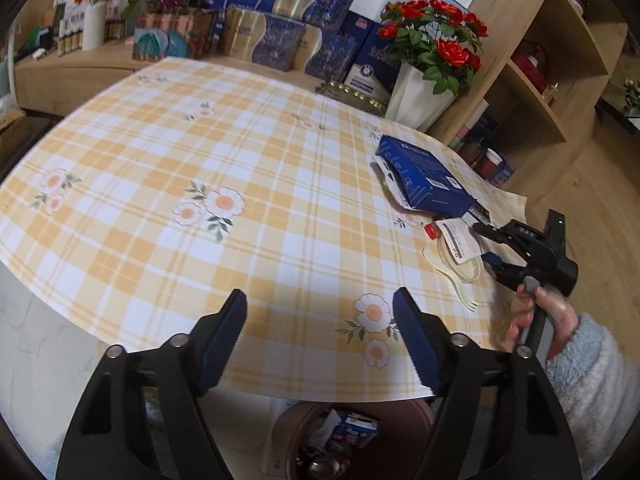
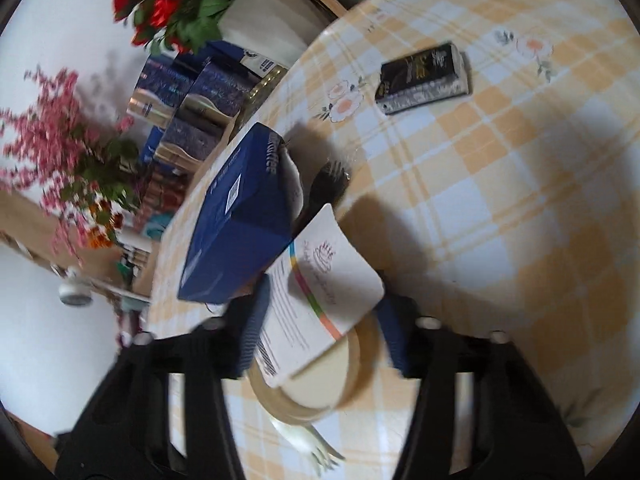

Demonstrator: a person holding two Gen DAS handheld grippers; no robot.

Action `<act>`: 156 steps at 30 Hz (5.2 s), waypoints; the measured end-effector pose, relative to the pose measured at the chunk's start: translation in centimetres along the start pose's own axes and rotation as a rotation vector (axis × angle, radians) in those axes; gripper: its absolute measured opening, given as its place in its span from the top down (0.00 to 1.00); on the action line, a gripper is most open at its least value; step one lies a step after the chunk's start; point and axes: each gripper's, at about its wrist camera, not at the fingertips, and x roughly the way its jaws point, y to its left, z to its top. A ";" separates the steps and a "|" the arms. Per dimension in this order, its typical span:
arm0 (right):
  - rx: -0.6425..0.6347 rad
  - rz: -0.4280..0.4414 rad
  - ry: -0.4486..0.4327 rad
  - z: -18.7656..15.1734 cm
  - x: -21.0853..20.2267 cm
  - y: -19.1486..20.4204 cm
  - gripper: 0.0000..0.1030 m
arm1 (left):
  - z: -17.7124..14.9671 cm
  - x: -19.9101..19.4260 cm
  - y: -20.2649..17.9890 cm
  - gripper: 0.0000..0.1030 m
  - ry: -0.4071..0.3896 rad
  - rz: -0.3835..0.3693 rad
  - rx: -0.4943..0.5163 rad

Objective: Collect trash
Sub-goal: 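Roll the right tool and grasp the white printed card on the plate, then grasp the blue luckin coffee packet with the left tool, then carry the blue packet into the brown bin and open the left tool while the right tool holds the card, then lower the white card into the brown bin and open the right tool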

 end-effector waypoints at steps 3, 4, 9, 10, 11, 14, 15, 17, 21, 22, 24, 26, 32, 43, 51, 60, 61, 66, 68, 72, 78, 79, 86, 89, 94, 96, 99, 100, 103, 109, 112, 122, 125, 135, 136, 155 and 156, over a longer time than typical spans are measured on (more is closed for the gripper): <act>0.101 0.117 -0.026 0.0 -1.0 -0.4 0.87 | 0.2 0.6 -0.6 0.36 0.009 -0.016 0.020; 0.106 0.141 -0.042 0.1 -1.6 -0.2 0.87 | 0.2 0.8 -0.9 0.36 0.012 -0.017 0.029; 0.041 0.201 -0.132 0.4 -5.0 2.0 0.88 | 1.3 2.0 -2.1 0.36 0.041 -0.097 0.005; 0.021 0.197 -0.148 0.4 -5.7 2.4 0.88 | 1.8 2.3 -2.3 0.36 0.047 -0.128 -0.016; -0.016 0.181 -0.171 0.6 -6.5 2.9 0.88 | 2.2 2.6 -2.6 0.36 0.052 -0.147 -0.029; -0.132 0.105 -0.216 1.0 -8.2 4.3 0.88 | 4.1 4.2 -3.6 0.36 0.083 -0.231 -0.098; -0.165 0.082 -0.224 1.2 -8.6 4.6 0.88 | 4.7 4.8 -4.0 0.36 0.091 -0.253 -0.118; -0.231 0.043 -0.236 1.6 -8.8 5.4 0.88 | 6.2 6.0 -4.8 0.36 0.094 -0.298 -0.147; -0.252 0.064 -0.259 3.0 -8.6 6.2 0.88 | 8.8 8.1 -6.6 0.37 0.086 -0.339 -0.162; -0.227 0.104 -0.266 3.5 -8.4 6.2 0.88 | 9.2 8.6 -6.8 0.38 0.088 -0.347 -0.172; -0.164 0.163 -0.262 4.4 -7.3 6.0 0.88 | 10.2 10.0 -6.9 0.39 0.098 -0.377 -0.221; -0.072 0.180 -0.244 5.4 -5.3 5.4 0.88 | 10.9 11.7 -6.6 0.44 0.111 -0.404 -0.294; 0.034 0.082 -0.207 5.8 -0.7 3.6 0.88 | 12.3 15.9 -5.7 0.51 0.146 -0.449 -0.420; -0.169 -0.108 -0.177 5.2 1.5 4.6 0.86 | 13.6 19.7 -5.2 0.54 0.139 -0.476 -0.449; -0.149 -0.092 -0.168 4.9 1.8 3.7 0.86 | 13.8 21.5 -5.6 0.56 0.157 -0.478 -0.454; -0.129 -0.069 -0.164 4.8 1.8 3.7 0.86 | 14.0 24.6 -7.0 0.77 0.222 -0.516 -0.448; -0.115 -0.058 -0.160 4.8 1.7 3.5 0.86 | 13.9 24.4 -6.9 0.78 0.209 -0.529 -0.445; -0.064 0.013 -0.193 5.1 -0.2 3.5 0.87 | 14.1 22.5 -7.2 0.82 0.161 -0.545 -0.393; -0.058 0.032 -0.215 5.1 -1.4 3.7 0.87 | 14.5 21.3 -7.4 0.83 0.146 -0.544 -0.367; -0.060 0.051 -0.258 4.7 -4.1 4.4 0.89 | 15.4 18.2 -8.0 0.84 0.106 -0.527 -0.299; -0.097 0.057 -0.305 3.2 -8.0 5.6 0.89 | 16.6 12.9 -8.7 0.84 0.041 -0.518 -0.228; -0.102 0.057 -0.306 2.7 -8.7 5.8 0.89 | 16.7 11.8 -8.7 0.84 0.039 -0.508 -0.214; -0.141 0.057 -0.302 -0.5 -12.6 6.4 0.89 | 14.6 5.0 -9.1 0.84 0.058 -0.463 -0.084; -0.155 0.056 -0.288 -2.4 -14.1 6.6 0.89 | 12.6 2.1 -9.0 0.84 0.080 -0.449 -0.036; -0.203 0.054 -0.265 -6.1 -16.5 7.2 0.89 | 8.2 -2.3 -8.5 0.84 0.117 -0.473 0.020; -0.225 0.048 -0.261 -7.5 -17.3 7.5 0.89 | 6.4 -3.7 -8.3 0.84 0.124 -0.476 0.043; -0.258 0.045 -0.255 -9.9 -18.7 7.7 0.89 | 3.5 -5.5 -8.0 0.84 0.138 -0.496 0.076; -0.270 0.046 -0.254 -10.9 -19.2 7.8 0.89 | 2.6 -6.0 -8.0 0.84 0.143 -0.500 0.091; -0.298 0.050 -0.249 -13.0 -20.3 7.9 0.89 | -0.2 -7.2 -8.0 0.84 0.167 -0.531 0.137; -0.316 0.036 -0.213 -15.8 -21.2 7.0 0.89 | -5.1 -8.1 -8.5 0.84 0.234 -0.571 0.258; -0.322 0.023 -0.204 -16.5 -21.5 6.6 0.89 | -6.9 -7.8 -9.3 0.84 0.275 -0.550 0.344; -0.290 0.005 -0.205 -16.8 -22.0 4.9 0.89 | -13.7 -1.2 -12.3 0.84 0.467 -0.382 0.658; -0.278 0.000 -0.200 -16.6 -21.7 4.4 0.89 | -15.4 2.2 -12.3 0.84 0.545 -0.306 0.700; -0.227 -0.030 -0.182 -16.7 -21.2 2.0 0.89 | -20.3 12.2 -11.8 0.84 0.710 -0.088 0.742; -0.224 -0.033 -0.181 -16.7 -21.2 1.8 0.89 | -20.7 12.9 -11.9 0.84 0.714 -0.068 0.748; -0.270 -0.072 -0.113 -18.5 -19.2 1.3 0.89 | -14.3 7.1 -9.7 0.14 0.401 -0.080 0.517; -0.278 -0.067 -0.097 -18.8 -18.9 1.4 0.89 | -13.5 5.8 -9.3 0.14 0.362 -0.091 0.488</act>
